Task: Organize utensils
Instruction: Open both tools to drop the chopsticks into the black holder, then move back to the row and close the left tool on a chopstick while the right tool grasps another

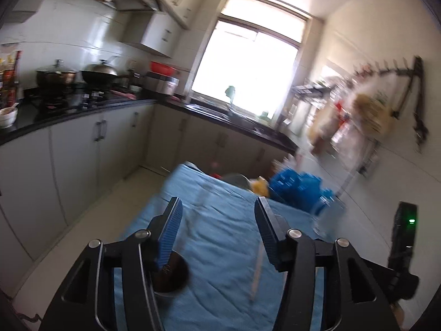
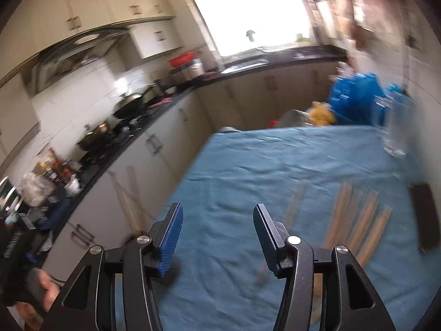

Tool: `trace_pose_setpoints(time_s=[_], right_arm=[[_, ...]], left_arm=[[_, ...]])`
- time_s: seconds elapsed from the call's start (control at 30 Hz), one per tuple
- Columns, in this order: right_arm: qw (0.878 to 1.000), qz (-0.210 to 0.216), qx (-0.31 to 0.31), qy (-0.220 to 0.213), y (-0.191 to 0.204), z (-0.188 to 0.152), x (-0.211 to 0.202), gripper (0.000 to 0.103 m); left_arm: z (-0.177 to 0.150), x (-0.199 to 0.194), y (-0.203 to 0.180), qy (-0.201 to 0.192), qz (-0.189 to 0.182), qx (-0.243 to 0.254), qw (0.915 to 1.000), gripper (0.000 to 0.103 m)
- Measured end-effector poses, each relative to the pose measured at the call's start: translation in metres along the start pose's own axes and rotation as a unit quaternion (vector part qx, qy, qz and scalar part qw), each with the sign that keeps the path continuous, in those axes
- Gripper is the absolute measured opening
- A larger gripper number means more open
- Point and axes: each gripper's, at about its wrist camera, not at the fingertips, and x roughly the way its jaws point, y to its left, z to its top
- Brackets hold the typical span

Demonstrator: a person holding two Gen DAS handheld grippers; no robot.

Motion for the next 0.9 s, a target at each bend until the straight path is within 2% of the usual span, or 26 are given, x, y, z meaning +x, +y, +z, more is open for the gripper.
trace_pose_setpoints(time_s=[0.07, 0.17, 0.37, 0.53, 0.67, 0.73, 0.9], right_arm=[[0.999, -0.026, 0.025, 0.002, -0.034, -0.010, -0.012, 0.057], [0.996, -0.056, 0.074, 0.009, -0.090, -0.026, -0.027, 0.057], [0.984, -0.109, 0.140, 0.031, -0.176, -0.054, -0.040, 0.057], [0.980, -0.105, 0.161, 0.051, -0.211, -0.068, -0.028, 0.057], [0.981, -0.091, 0.157, 0.062, -0.219, -0.068, -0.010, 0.056], [0.983, -0.083, 0.151, 0.064, -0.222, -0.069, -0.001, 0.050], [0.983, -0.077, 0.149, 0.072, -0.233, -0.063, 0.026, 0.043]], left_arm=[[-0.010, 0.009, -0.017, 0.023, -0.013, 0.013, 0.9996, 0.054], [-0.030, 0.033, -0.045, 0.079, -0.039, 0.021, 0.9959, 0.054], [-0.073, 0.097, -0.096, 0.178, -0.059, 0.057, 0.9806, 0.054], [-0.108, 0.168, -0.122, 0.251, -0.062, 0.092, 0.9616, 0.053], [-0.125, 0.208, -0.128, 0.274, -0.041, 0.111, 0.9543, 0.045], [-0.130, 0.228, -0.134, 0.289, -0.049, 0.111, 0.9497, 0.043], [-0.140, 0.262, -0.156, 0.300, -0.061, 0.127, 0.9433, 0.042]])
